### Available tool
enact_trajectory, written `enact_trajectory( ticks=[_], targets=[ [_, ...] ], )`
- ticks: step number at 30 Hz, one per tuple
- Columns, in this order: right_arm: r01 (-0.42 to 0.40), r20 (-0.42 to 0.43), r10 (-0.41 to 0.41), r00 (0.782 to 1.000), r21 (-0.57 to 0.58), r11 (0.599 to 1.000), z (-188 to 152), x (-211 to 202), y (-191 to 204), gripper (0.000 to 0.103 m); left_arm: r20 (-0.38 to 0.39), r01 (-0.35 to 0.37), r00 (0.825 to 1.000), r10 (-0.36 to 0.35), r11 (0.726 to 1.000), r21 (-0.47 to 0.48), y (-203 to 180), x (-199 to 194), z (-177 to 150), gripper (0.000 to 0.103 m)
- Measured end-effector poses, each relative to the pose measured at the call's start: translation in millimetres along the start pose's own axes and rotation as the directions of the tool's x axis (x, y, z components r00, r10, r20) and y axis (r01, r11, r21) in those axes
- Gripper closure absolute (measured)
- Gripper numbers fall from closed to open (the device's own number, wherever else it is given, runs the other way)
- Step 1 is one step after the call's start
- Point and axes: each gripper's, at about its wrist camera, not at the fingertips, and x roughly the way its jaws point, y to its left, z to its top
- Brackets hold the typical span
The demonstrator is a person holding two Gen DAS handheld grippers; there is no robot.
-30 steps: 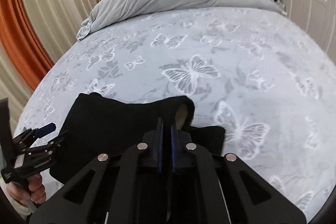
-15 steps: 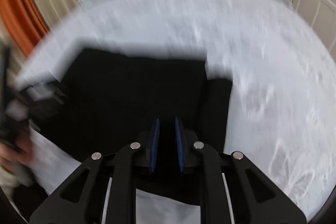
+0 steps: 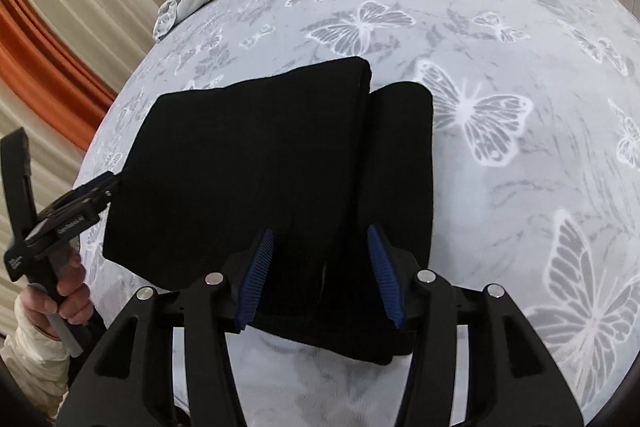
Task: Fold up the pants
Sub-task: 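Grasp the folded pants edge with the right gripper and press it flat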
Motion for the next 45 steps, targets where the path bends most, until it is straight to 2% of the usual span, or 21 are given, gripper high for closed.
enact_trajectory(
  ticks=[2,6,9,11,12,13,15,16,19,23,26,29,32,35,38,39,41,43,44,45],
  targets=[
    [-0.007,-0.003,0.007,1.000,0.024,1.000,1,2,-2,0.052,0.003,0.002,1.000,-0.002,1.000,-0.003,2,-2,0,0.025],
    [-0.032,-0.014,0.032,0.999,0.029,0.999,1,8,0,0.038,0.002,0.009,1.000,-0.009,1.000,-0.007,3,-4,0,0.025],
    [-0.011,-0.016,0.011,1.000,0.002,1.000,3,15,4,0.037,0.009,0.027,1.000,-0.027,1.000,-0.014,5,-7,-1,0.024],
    [-0.013,-0.020,0.013,1.000,0.009,1.000,6,17,3,0.037,0.020,0.075,0.997,-0.075,0.997,-0.010,3,-12,-2,0.022],
    [-0.014,-0.021,0.014,1.000,0.012,1.000,7,16,2,0.043,0.021,0.106,0.994,-0.106,0.994,0.003,0,-15,-3,0.021],
    [-0.008,-0.021,0.008,1.000,0.008,1.000,8,14,1,0.065,0.022,0.140,0.990,-0.140,0.990,0.029,-6,-18,-5,0.019],
    [-0.087,-0.014,0.087,0.996,0.027,0.996,13,4,-1,0.088,0.022,0.181,0.983,-0.183,0.979,0.093,-22,-25,-12,0.018],
    [-0.135,0.000,0.135,0.991,0.027,0.991,17,-5,1,0.090,0.019,0.206,0.977,-0.211,0.968,0.141,-35,-29,-18,0.017],
    [-0.145,0.006,0.145,0.989,0.022,0.989,20,-10,5,0.090,0.002,0.251,0.966,-0.260,0.933,0.257,-74,-33,-33,0.016],
    [-0.105,-0.051,0.110,0.993,0.089,0.991,21,11,-6,0.088,0.007,0.217,0.972,-0.236,0.902,0.374,-126,-19,-44,0.016],
    [-0.134,-0.049,0.142,0.989,0.134,0.982,21,11,-15,0.087,-0.022,0.228,0.971,-0.239,0.893,0.389,-154,3,-48,0.016],
    [-0.136,-0.050,0.145,0.988,0.152,0.979,17,12,-22,0.084,0.026,0.217,0.969,-0.247,0.895,0.390,-161,15,-50,0.016],
    [-0.173,-0.063,0.186,0.981,0.170,0.970,17,13,-28,0.082,0.022,0.270,0.954,-0.300,0.884,0.381,-156,14,-48,0.019],
    [-0.180,-0.071,0.193,0.979,0.162,0.970,17,13,-26,0.081,0.004,0.342,0.926,-0.378,0.840,0.421,-159,-2,-50,0.016],
    [-0.163,-0.074,0.176,0.982,0.150,0.975,17,13,-21,0.081,0.010,0.297,0.937,-0.350,0.810,0.506,-177,-4,-62,0.016],
    [-0.165,-0.078,0.179,0.981,0.154,0.974,17,15,-20,0.081,0.022,0.257,0.948,-0.317,0.806,0.533,-184,1,-67,0.016],
    [-0.176,-0.078,0.190,0.979,0.165,0.970,18,16,-20,0.081,0.035,0.224,0.957,-0.290,0.807,0.547,-190,9,-70,0.016],
    [-0.187,-0.071,0.202,0.977,0.176,0.967,20,14,-21,0.082,0.042,0.236,0.952,-0.303,0.814,0.531,-189,13,-67,0.019],
    [-0.186,-0.066,0.201,0.977,0.180,0.966,21,14,-22,0.081,0.045,0.250,0.947,-0.317,0.819,0.517,-187,13,-64,0.028],
    [-0.185,-0.064,0.200,0.978,0.185,0.965,22,13,-22,0.078,0.042,0.279,0.938,-0.343,0.823,0.495,-182,12,-59,0.033]
  ],
)
